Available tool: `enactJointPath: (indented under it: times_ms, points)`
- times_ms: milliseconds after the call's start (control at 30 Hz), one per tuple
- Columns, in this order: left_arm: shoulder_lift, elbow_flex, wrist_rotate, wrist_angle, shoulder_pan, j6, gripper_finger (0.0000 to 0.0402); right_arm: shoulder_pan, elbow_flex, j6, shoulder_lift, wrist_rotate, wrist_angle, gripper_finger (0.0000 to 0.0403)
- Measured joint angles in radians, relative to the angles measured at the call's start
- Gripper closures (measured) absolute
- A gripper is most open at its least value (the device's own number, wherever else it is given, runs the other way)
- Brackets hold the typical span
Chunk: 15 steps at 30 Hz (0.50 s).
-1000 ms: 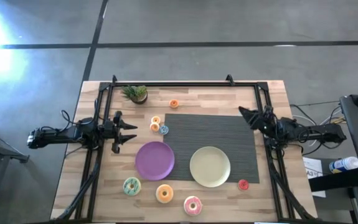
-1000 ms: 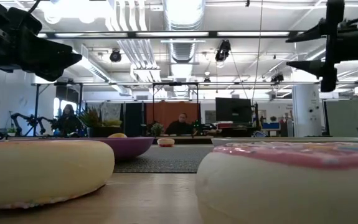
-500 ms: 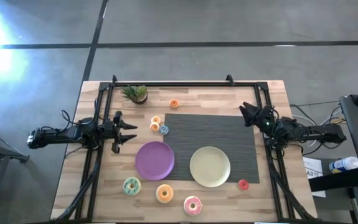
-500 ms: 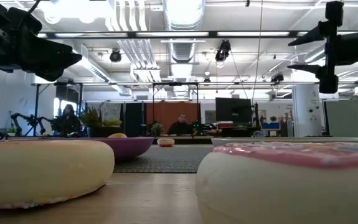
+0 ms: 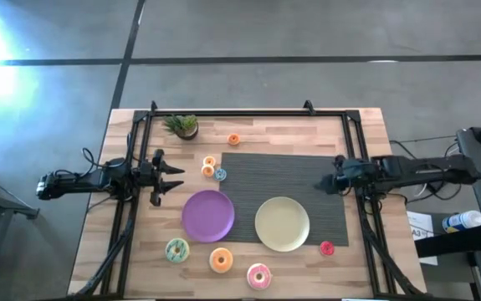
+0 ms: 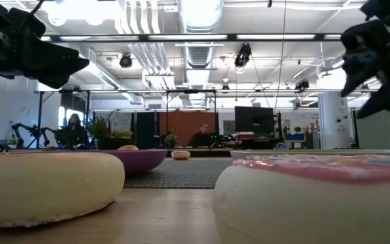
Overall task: Pick & Place donuts
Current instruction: Put the small red donut on the white plate
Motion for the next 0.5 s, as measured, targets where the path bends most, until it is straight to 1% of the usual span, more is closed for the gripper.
enactJointPath:
  times_ms: [100,167,200,267,333,433,500]
  points:
    - [0.0,0.0,0.0,0.0,0.0,0.0,0.0252,0.005,0.093,-0.126,0.107,-0.157,-0.143,0.0159]
    - [0.0,0.0,0.0,0.0,0.0,0.0,0.0252,0.035,0.131,-0.224,0.187,-0.26,-0.197,0.0159]
    - [0.0,0.0,0.0,0.0,0.0,0.0,0.0252,0.058,0.145,-0.269,0.224,-0.292,-0.223,0.0159]
    - [0.0,0.0,0.0,0.0,0.0,0.0,0.0252,0.125,0.17,-0.357,0.292,-0.318,-0.243,0.0159]
    - [0.0,0.0,0.0,0.0,0.0,0.0,0.0252,0.205,0.201,-0.436,0.359,-0.319,-0.232,0.0159]
    - [0.0,0.0,0.0,0.0,0.0,0.0,0.0252,0.33,0.231,-0.532,0.46,-0.281,-0.235,0.0159]
    - [0.0,0.0,0.0,0.0,0.0,0.0,0.0252,0.39,0.242,-0.552,0.522,-0.274,-0.234,0.0159]
